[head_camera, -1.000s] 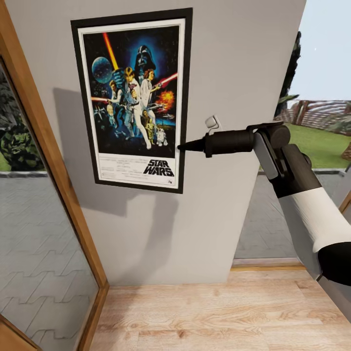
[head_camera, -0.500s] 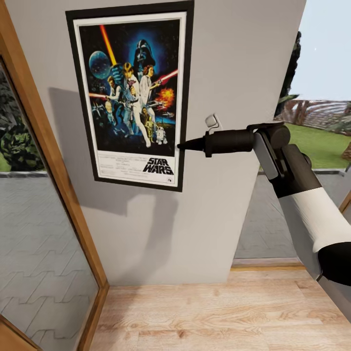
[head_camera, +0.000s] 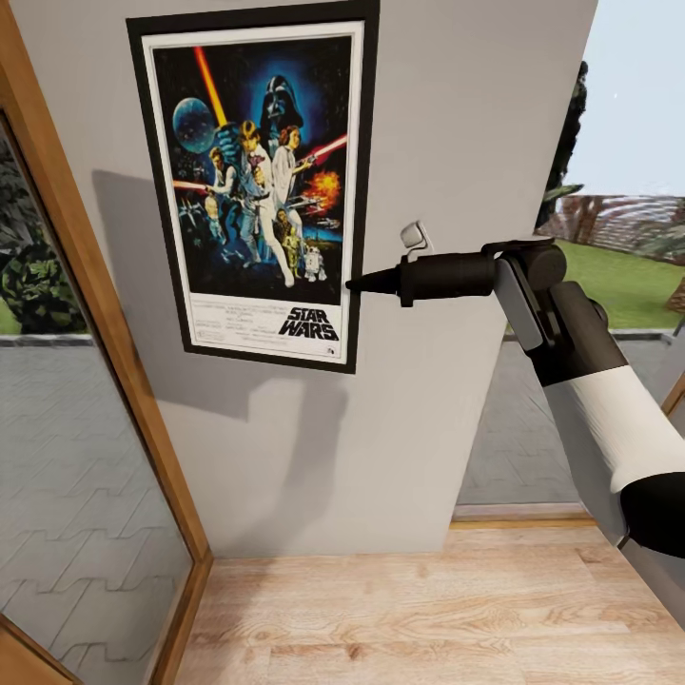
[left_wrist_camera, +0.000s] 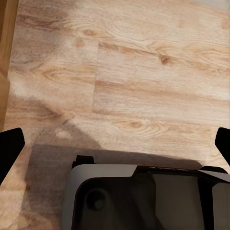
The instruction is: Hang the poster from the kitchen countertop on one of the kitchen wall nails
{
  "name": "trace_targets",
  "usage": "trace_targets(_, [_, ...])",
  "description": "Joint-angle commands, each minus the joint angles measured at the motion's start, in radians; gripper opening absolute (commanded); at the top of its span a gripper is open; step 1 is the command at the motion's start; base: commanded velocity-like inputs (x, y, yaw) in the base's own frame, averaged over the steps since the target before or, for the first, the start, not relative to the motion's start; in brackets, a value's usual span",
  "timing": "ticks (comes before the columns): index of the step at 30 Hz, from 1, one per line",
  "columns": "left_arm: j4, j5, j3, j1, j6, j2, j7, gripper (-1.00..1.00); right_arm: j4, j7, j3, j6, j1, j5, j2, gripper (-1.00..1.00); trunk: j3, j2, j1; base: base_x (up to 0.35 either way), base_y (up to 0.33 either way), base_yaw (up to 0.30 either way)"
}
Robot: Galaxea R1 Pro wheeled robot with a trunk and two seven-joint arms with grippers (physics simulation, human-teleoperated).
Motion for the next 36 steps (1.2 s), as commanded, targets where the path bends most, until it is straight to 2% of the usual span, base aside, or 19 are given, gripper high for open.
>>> trace_targets(1, [-0.001,0.005,0.002,0.000,0.001,0.000,-0.005,1.00,0.000,0.000,0.002,0.008,-0.001,-0.007,-0.001,-1.00,-0.002,-0.002,0.001,0.000,0.000,0.000])
trace_targets(18, [-0.001,0.005,0.001,0.000,0.002,0.000,-0.005,1.00,0.000,0.000,0.002,0.007,-0.001,-0.007,-0.001,-1.00,-0.002,-0.002,0.001,0.003,0.000,0.000])
trace_targets(36, [-0.001,0.005,0.001,0.000,0.003,0.000,-0.005,1.00,0.000,0.000,0.002,0.007,-0.001,-0.007,-0.001,-1.00,-0.002,-0.002,0.001,0.111,0.000,0.000])
